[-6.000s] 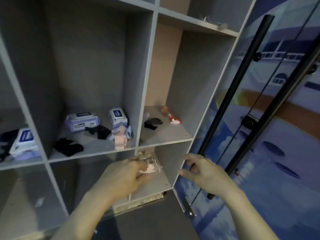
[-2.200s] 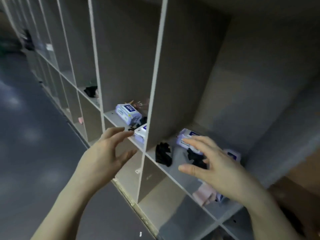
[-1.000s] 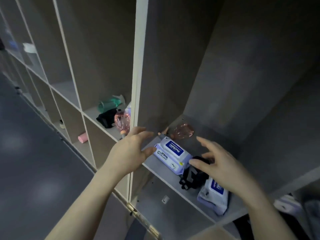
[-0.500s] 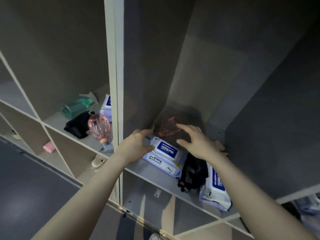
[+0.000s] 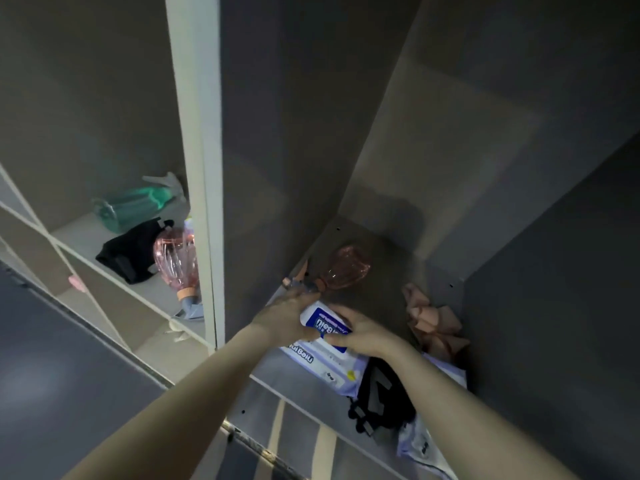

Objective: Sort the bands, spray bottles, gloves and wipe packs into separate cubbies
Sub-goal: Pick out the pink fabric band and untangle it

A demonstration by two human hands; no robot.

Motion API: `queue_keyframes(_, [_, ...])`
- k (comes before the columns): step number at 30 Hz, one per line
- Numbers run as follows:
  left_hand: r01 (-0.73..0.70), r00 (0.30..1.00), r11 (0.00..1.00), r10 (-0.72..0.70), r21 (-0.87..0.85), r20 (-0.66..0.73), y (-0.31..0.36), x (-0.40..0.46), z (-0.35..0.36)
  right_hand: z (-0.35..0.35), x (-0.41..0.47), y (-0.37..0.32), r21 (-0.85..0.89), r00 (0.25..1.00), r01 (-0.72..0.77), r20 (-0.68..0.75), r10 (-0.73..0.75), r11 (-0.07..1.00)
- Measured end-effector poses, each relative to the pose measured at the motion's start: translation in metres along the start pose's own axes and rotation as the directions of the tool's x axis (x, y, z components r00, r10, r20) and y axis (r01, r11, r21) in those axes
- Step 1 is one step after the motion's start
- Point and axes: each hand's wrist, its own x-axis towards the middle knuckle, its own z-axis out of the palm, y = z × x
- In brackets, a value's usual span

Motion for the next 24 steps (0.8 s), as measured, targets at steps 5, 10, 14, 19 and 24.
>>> queue_keyframes(5, [0.022, 0.999, 0.982, -0.031, 0.189, 0.043, -0.013, 0.001, 0.004, 0.004, 0.009, 0.006, 0.015, 0.995, 0.025, 0.095, -0.027, 1.000])
queue_keyframes(10, [0.023, 0.999, 0.948, -0.036, 0.318, 0.035, -0.013, 0.000, 0.001, -0.022, 0.029, -0.020, -0.118, 0.990, 0.091, -0.100, -0.103, 0.989])
queue_keyframes(14, [0.023, 0.998, 0.941, -0.043, 0.339, 0.052, -0.016, 0.001, 0.003, -0.021, 0.052, -0.036, -0.601, 0.952, 0.204, -0.064, -0.301, 0.773])
queue_keyframes(19, [0.050, 0.996, 0.927, -0.072, 0.371, 0.047, -0.014, 0.001, 0.003, -0.001, 0.069, -0.030, -0.798, 0.960, 0.157, -0.016, -0.281, 0.582])
queue_keyframes(24, [0.058, 0.996, 0.937, -0.077, 0.344, 0.041, -0.013, 0.001, 0.002, -0.005, 0.066, -0.004, -0.927, 0.878, 0.106, -0.083, -0.471, 0.359])
